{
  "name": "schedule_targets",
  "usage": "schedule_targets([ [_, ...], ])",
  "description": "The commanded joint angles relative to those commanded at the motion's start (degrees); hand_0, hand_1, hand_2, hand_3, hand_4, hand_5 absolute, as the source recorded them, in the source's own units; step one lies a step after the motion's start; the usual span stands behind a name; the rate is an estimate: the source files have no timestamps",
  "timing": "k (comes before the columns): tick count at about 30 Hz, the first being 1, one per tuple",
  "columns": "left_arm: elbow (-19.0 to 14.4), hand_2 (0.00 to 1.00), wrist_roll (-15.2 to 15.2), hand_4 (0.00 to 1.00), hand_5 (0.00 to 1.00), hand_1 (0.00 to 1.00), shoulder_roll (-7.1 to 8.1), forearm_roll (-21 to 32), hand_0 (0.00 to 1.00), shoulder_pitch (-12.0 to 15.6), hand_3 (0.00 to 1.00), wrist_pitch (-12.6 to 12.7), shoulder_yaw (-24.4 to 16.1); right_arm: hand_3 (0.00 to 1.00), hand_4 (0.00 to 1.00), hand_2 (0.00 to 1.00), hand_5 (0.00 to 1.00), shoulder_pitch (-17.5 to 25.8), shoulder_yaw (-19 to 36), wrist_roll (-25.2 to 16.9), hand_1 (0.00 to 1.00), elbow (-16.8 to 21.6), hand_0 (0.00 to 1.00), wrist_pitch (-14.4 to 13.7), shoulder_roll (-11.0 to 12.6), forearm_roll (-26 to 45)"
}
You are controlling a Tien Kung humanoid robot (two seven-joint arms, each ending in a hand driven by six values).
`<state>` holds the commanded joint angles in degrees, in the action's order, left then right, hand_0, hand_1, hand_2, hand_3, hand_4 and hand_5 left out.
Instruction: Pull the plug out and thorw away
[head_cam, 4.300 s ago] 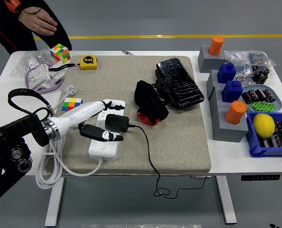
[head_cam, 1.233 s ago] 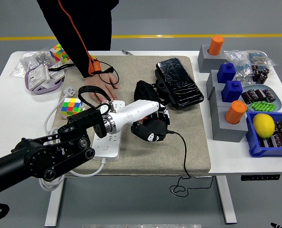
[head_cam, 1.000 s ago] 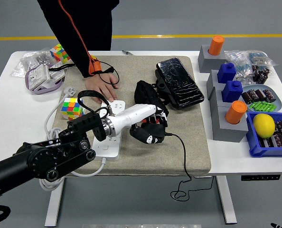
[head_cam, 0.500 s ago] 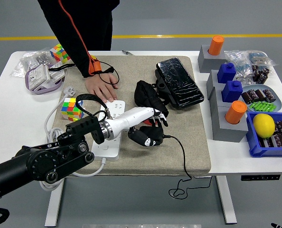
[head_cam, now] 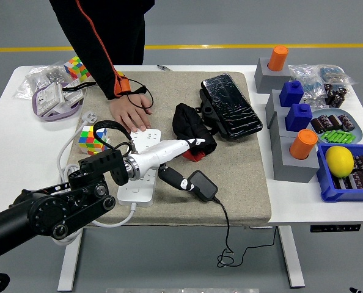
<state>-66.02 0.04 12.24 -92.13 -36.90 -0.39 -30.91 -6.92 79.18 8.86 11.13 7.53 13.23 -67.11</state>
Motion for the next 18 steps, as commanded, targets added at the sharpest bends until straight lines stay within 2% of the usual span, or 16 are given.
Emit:
schedule_targets([
  [2, -2.44, 0.998, 0.75, 0.998, 0.737, 0.998, 1.25, 0.09, 0.998, 1.68, 0.998, -0.8, -2.32, 0.597, 0.994, 0.681, 0.451, 0.03, 0.19, 0.0, 0.675, 0.03, 0.635, 0.0, -0.04, -0.1],
  [4, -5.25, 0.998, -0.4, 0.998, 0.737, 0.998, 2.7, 0.78, 0.998, 3.48, 0.998, 0.41, -4.64, 0.597, 0.994, 0.681, 0.451, 0.11, 0.41, -0.02, 0.675, 0.04, 0.635, -0.01, -0.11, -0.16],
  [5, -6.53, 0.998, -2.13, 0.998, 0.737, 0.998, 3.41, 1.89, 0.998, 4.35, 0.998, 2.02, -5.56, 0.597, 0.994, 0.681, 0.451, 0.16, 0.48, -0.02, 0.675, 0.05, 0.635, 0.0, -0.15, -0.17],
  [6, -7.8, 0.998, -4.3, 0.998, 0.676, 0.998, 4.17, 3.22, 0.998, 5.22, 0.998, 3.84, -6.55, 0.597, 0.994, 0.682, 0.452, 0.17, 0.55, -0.02, 0.675, 0.04, 0.635, 0.0, -0.19, -0.23],
  [7, -8.74, 0.998, -6.06, 0.998, 0.676, 0.998, 4.74, 4.09, 0.998, 5.87, 0.998, 5.18, -7.31, 0.597, 0.994, 0.682, 0.452, 0.17, 0.59, -0.01, 0.675, 0.04, 0.635, 0.02, -0.21, -0.26],
  [8, -10.54, 0.998, -8.5, 0.998, 0.676, 0.998, 5.93, 5.62, 0.998, 7.4, 0.998, 7.09, -8.96, 0.597, 0.994, 0.682, 0.452, 0.24, 0.85, -0.02, 0.675, 0.06, 0.635, 0.01, -0.29, -0.3],
  [11, -13.56, 0.998, -13.0, 0.998, 0.676, 0.998, 7.38, 8.23, 0.998, 9.76, 0.998, 9.45, -11.95, 0.597, 0.994, 0.682, 0.452, 0.31, 0.99, 0.01, 0.675, 0.02, 0.635, 0.08, -0.35, -0.4],
  [12, -14.78, 0.688, -14.01, 0.998, 0.544, 0.618, 7.91, 9.05, 0.538, 10.86, 0.998, 9.91, -13.28, 0.596, 0.994, 0.682, 0.452, 0.32, 1.17, 0.01, 0.675, 0.03, 0.635, 0.05, -0.37, -0.45],
  [14, -16.82, 0.688, -14.71, 0.998, 0.544, 0.618, 8.78, 10.17, 0.538, 12.69, 0.998, 10.22, -15.63, 0.596, 0.994, 0.682, 0.452, 0.3, 1.26, -0.01, 0.675, 0.11, 0.635, 0.04, -0.36, -0.42],
  [17, -19.34, 0.688, -13.87, 0.998, 0.544, 0.618, 10.23, 10.22, 0.538, 15.59, 0.998, 9.76, -18.59, 0.596, 0.994, 0.682, 0.452, 0.27, 1.49, -0.02, 0.675, 0.18, 0.635, 0.01, -0.32, -0.53],
  [18, -20.17, 0.301, -13.12, 0.933, 0.337, 0.243, 10.87, 9.35, 0.281, 16.79, 0.928, 9.45, -19.47, 0.596, 0.994, 0.682, 0.452, 0.26, 1.5, -0.02, 0.675, 0.21, 0.635, 0.02, -0.29, -0.55],
])
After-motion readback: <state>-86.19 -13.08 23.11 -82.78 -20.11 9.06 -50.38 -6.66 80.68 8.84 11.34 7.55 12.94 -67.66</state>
